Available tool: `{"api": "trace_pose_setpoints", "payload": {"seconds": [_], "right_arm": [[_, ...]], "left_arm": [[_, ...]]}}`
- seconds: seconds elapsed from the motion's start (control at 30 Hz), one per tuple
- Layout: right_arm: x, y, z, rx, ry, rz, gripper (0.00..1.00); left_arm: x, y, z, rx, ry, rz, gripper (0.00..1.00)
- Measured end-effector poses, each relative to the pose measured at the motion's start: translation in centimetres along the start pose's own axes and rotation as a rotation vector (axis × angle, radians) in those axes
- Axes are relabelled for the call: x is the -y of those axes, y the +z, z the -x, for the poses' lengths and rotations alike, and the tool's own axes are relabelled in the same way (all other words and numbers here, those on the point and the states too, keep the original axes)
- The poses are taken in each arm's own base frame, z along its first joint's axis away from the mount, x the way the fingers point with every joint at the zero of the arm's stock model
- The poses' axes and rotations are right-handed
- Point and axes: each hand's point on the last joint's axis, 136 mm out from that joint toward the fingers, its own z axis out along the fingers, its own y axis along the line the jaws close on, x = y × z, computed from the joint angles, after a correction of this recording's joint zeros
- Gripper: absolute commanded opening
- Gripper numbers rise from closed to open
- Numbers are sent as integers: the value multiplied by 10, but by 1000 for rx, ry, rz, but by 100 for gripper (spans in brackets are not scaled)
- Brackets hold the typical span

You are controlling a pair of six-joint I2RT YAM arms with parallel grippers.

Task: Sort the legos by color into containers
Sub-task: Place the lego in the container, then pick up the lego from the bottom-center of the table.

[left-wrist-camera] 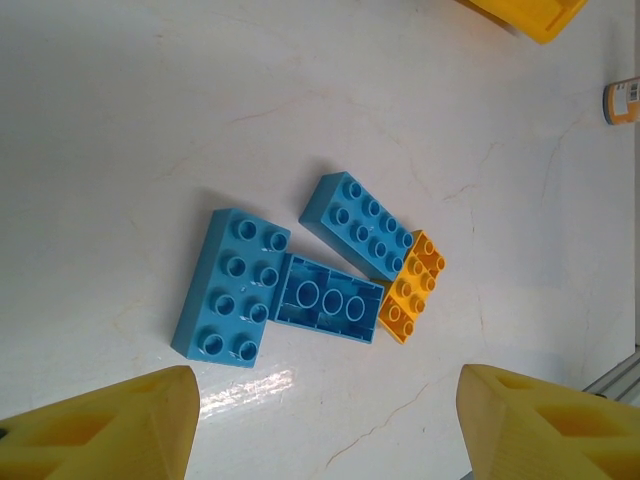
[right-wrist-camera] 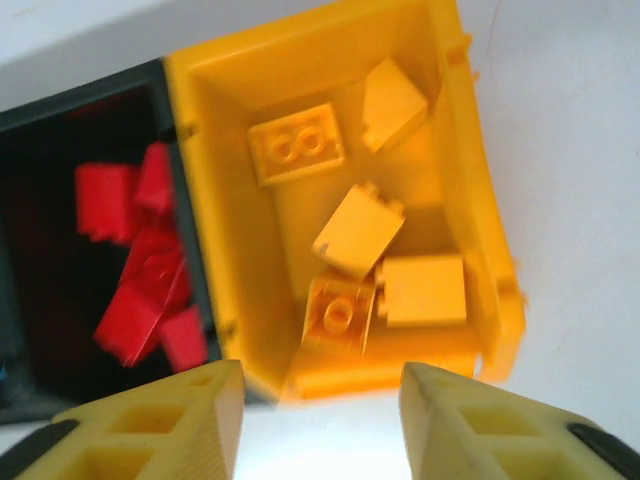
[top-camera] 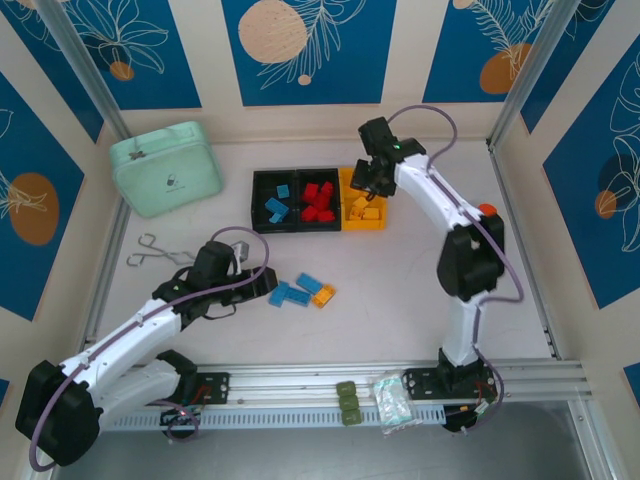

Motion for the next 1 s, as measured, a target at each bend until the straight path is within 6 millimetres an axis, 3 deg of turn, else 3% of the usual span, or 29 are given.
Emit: {"api": "trace_pose_setpoints", "payload": {"seconds": [0.1,0.23,0.4,0.5,0.63,0.67,0.7,1.0], "right_arm": [[-8,-40,-23,38,-36,84,56],[-16,-64,-68,28,-88,181,61],[-14,-58,-142,-62,-190,240,74],[-17,-60,-176,-81,-275,293,78],[-22,-64,-208,-81,-377,358,82],[-23,-63,-215,-79,-401,368,94],[-24,-60,-223,-83,-425,374,99],[-22,-22,-271,-126,-588,350,100]], "left_arm": [[0,0,0,-1,4,0,69],[0,0,0,-2,10,0,69],[-2,1,-3,-7,9,1,70],[-6,0,-7,-11,7,3,70],[-11,-1,-13,-16,2,7,70],[-12,-2,-14,-17,2,8,70],[-14,-2,-16,-17,1,9,70],[-24,-2,-26,-29,-36,21,70]]}}
